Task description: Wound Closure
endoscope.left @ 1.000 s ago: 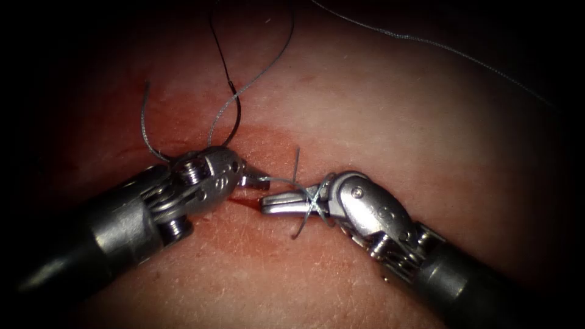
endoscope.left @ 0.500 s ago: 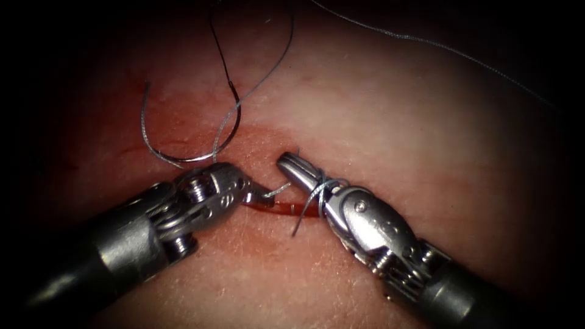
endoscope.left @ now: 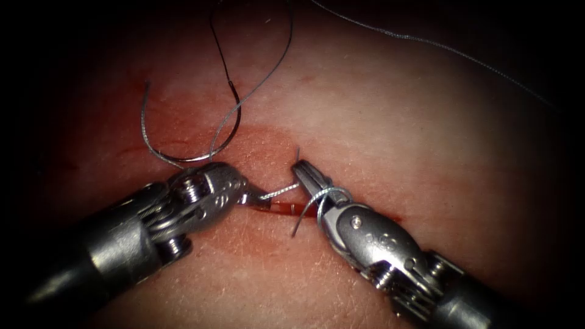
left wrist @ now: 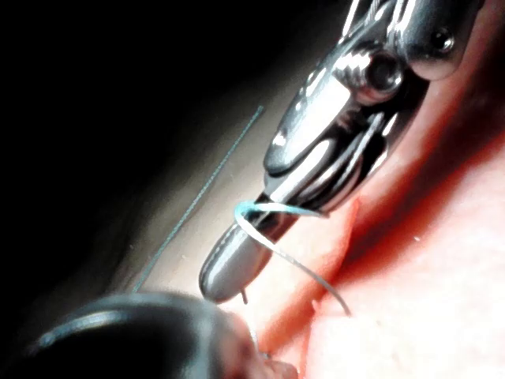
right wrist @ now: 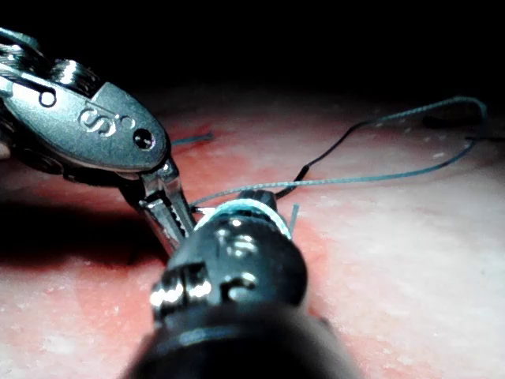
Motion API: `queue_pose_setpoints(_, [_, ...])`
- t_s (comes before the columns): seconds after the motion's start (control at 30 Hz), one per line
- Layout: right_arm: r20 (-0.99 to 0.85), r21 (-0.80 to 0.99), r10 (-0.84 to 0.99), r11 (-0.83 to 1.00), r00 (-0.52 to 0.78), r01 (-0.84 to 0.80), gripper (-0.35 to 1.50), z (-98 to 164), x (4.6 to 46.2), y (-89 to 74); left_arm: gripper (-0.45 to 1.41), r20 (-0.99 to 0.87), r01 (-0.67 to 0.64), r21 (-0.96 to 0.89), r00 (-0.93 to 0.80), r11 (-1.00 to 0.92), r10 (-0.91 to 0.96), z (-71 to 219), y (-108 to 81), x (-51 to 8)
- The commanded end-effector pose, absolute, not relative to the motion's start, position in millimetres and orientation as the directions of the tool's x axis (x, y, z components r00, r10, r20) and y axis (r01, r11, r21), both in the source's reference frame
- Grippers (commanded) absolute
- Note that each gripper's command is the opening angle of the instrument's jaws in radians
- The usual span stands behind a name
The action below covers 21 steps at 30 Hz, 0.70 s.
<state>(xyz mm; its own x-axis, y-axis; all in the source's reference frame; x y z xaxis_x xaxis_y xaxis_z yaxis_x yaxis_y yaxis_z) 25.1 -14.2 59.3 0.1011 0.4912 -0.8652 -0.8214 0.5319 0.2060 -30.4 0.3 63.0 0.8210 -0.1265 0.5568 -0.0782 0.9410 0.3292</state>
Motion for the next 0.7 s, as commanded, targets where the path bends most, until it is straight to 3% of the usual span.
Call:
queue_pose_setpoints(0.03, [-0.866,0.224,0.493,0.53,0.082,-0.818,-0.27,59.3,25.5,-13.5,-0.45,0.561,-0.075,0.321,0.818,0.944,-0.126,62.5,1.4,-30.9])
queue_pose_setpoints(0.17, [-0.858,0.273,0.513,0.512,0.035,-0.814,0.07,61.0,25.7,-14.3,-0.45,0.554,-0.074,0.321,0.824,0.944,-0.124,62.8,0.7,-31.2])
queue_pose_setpoints(0.37, [-0.842,0.313,0.539,0.468,-0.013,-0.827,0.24,61.8,25.9,-13.9,-0.45,0.549,-0.128,0.379,0.829,0.916,-0.112,62.8,-1.6,-31.8])
queue_pose_setpoints(0.47, [-0.837,0.321,0.547,0.447,-0.029,-0.835,0.24,62.0,25.8,-13.6,-0.45,0.547,-0.15,0.397,0.831,0.906,-0.102,62.9,-2.6,-32.0])
queue_pose_setpoints(0.63, [-0.828,0.328,0.557,0.376,-0.072,-0.867,0.49,62.7,25.4,-13.4,-0.45,0.547,-0.157,0.4,0.832,0.903,-0.098,62.5,-2.7,-32.2])
queue_pose_setpoints(0.7, [-0.824,0.34,0.561,0.383,-0.076,-0.859,0.44,62.7,25.5,-13.5,-0.45,0.545,-0.152,0.402,0.832,0.903,-0.102,62.4,-2.2,-32.2])
